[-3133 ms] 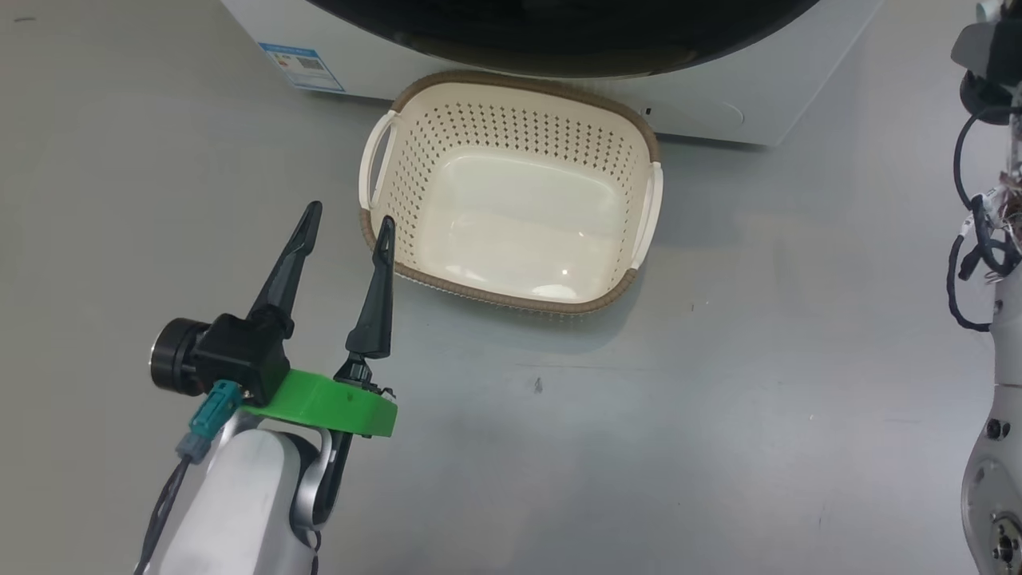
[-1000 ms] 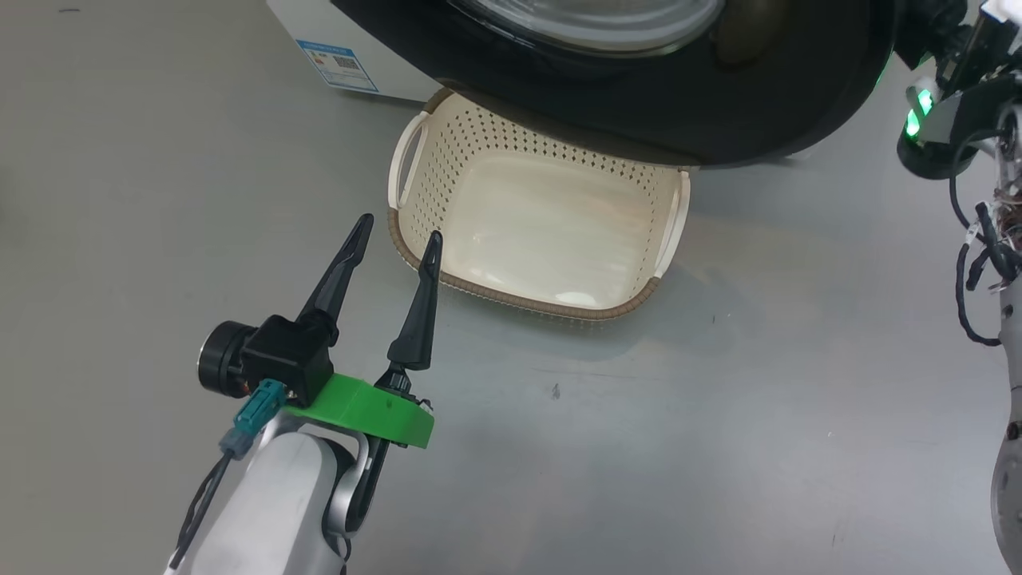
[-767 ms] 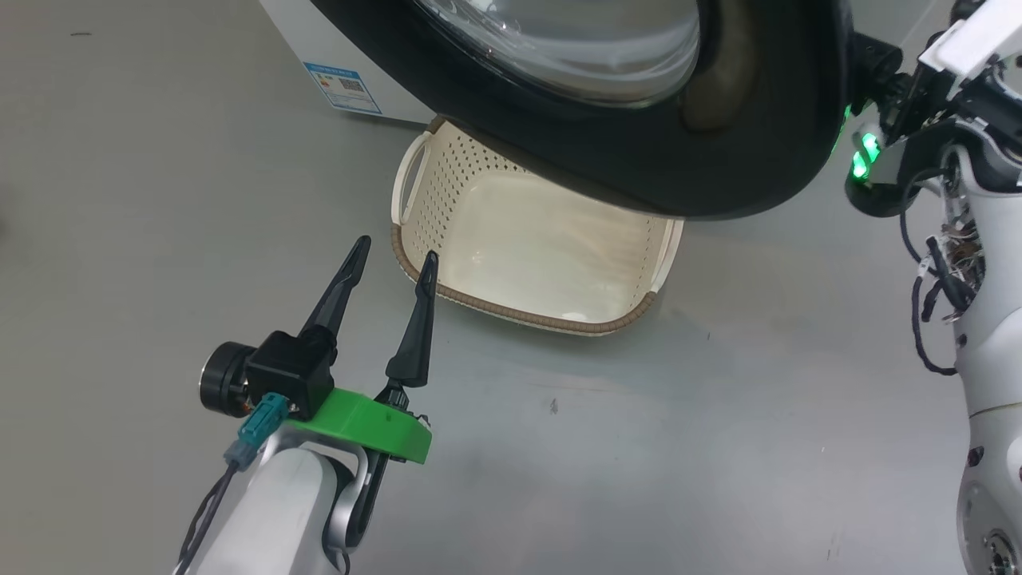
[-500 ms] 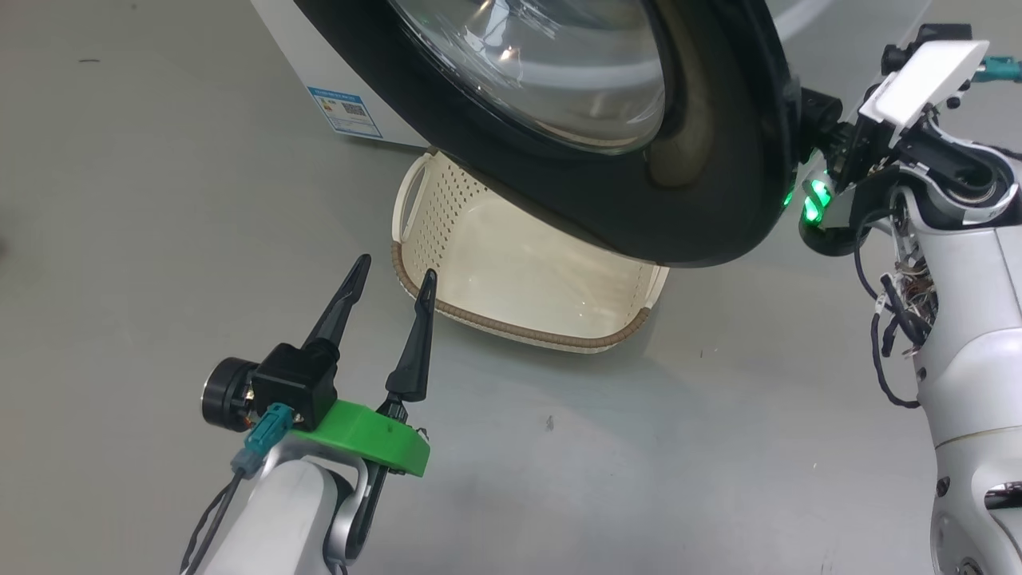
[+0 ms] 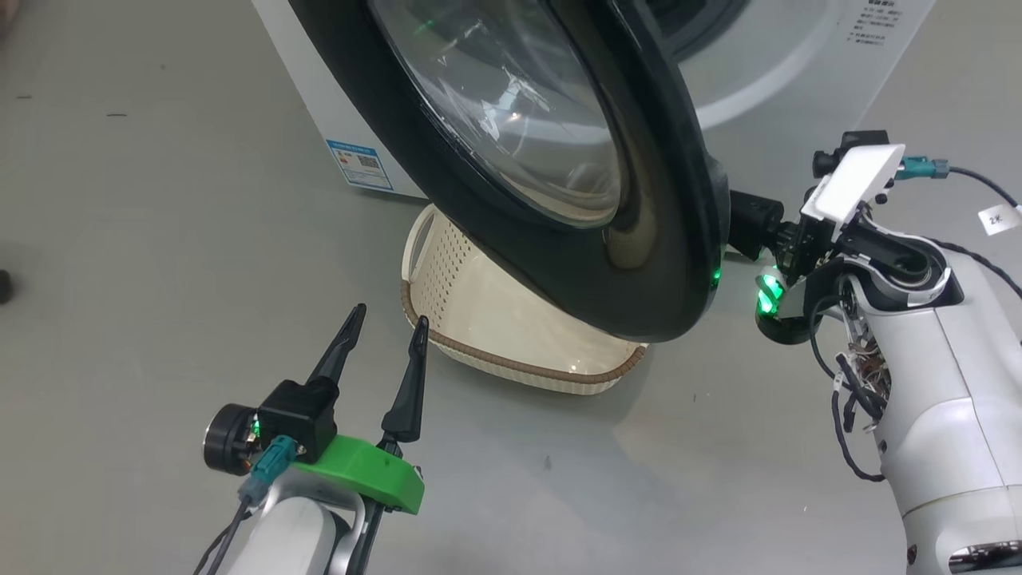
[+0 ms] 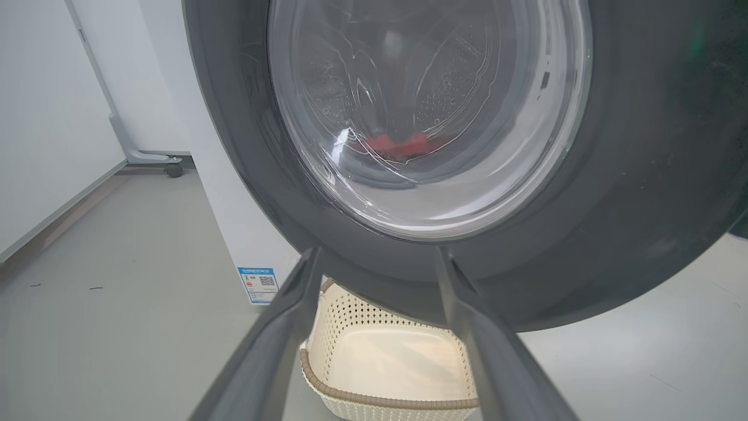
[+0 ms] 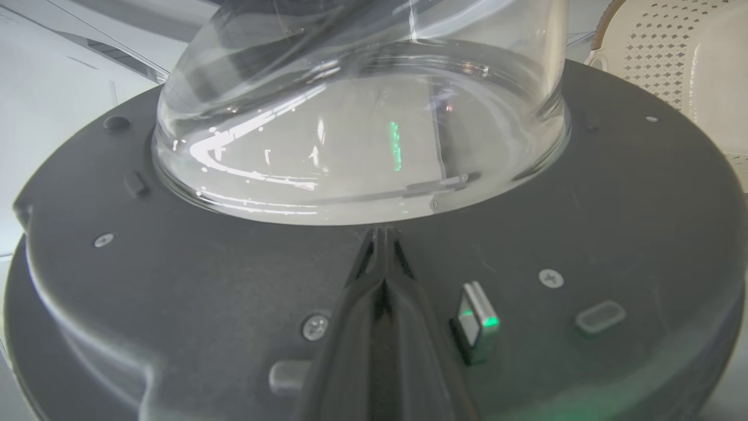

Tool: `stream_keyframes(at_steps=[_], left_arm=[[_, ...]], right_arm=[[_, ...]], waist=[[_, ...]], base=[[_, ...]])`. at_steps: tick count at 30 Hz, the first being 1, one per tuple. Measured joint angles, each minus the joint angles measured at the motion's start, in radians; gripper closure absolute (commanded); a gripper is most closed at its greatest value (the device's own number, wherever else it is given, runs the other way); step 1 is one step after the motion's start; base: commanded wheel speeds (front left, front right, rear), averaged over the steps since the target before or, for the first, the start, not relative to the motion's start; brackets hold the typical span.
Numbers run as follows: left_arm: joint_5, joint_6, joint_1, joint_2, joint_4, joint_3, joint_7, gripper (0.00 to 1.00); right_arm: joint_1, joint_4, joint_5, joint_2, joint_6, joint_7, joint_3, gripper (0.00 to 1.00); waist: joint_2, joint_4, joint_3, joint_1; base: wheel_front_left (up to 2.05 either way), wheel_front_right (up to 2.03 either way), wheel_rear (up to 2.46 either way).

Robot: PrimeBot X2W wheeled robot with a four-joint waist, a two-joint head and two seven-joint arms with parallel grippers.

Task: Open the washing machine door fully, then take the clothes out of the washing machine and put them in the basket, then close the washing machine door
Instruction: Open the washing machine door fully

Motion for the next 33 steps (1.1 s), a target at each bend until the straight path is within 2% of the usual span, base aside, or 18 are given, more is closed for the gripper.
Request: stream_keyframes(at_steps=[13, 25, 33], left_arm=[[0.0, 0.0, 0.038, 0.001, 0.022, -0.012, 0.0, 0.0], [0.0, 0.0, 0.048, 0.001, 0.027, -0.011, 0.0, 0.0], [0.0, 0.004, 0.052, 0.001, 0.031, 0.005, 0.0, 0.0]], right_arm=[[0.102, -0.042, 0.036, 0.018, 0.003, 0.021, 0.048, 1.0], [0.161, -0.091, 0.062, 0.021, 0.008, 0.027, 0.116, 1.0], [0.201, -0.137, 0.16, 0.021, 0.008, 0.028, 0.204, 1.0]], waist=[[0.0, 0.053, -0.076, 0.0], [0.0, 0.117, -0.097, 0.0], [0.0, 0.149, -0.111, 0.0]], base=[[0.0, 0.0, 0.0], [0.0, 0.0, 0.0], [0.0, 0.0, 0.0]])
